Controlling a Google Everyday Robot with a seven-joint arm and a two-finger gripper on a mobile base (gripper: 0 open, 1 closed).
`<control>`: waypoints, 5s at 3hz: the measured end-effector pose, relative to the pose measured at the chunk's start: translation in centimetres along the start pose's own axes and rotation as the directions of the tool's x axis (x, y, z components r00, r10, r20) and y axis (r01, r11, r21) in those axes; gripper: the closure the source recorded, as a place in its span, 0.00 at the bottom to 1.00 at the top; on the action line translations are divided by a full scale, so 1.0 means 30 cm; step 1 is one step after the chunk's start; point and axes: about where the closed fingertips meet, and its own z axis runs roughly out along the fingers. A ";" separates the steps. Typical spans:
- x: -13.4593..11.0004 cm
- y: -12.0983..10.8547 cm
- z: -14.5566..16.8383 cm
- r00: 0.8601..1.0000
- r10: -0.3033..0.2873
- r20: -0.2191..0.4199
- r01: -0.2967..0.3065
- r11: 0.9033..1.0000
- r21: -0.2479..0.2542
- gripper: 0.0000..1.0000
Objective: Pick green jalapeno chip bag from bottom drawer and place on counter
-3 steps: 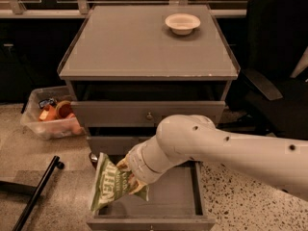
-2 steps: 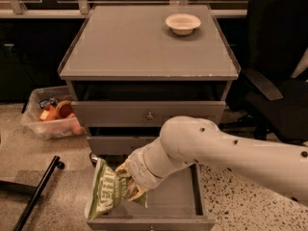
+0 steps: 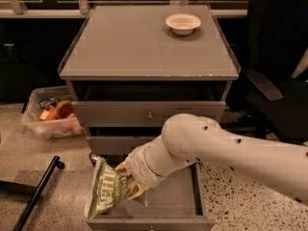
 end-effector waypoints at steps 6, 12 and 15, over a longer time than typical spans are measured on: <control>0.199 -0.809 -0.538 0.964 -0.219 -0.149 0.243 0.956 0.167 1.00; 0.674 -1.048 -0.631 0.893 0.347 0.286 -0.450 0.685 0.573 0.81; 0.741 -1.113 -0.601 0.815 0.510 0.274 -0.570 0.622 0.537 0.11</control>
Offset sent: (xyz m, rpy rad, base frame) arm 0.1789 -0.0251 0.2735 0.0442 -0.4433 0.0522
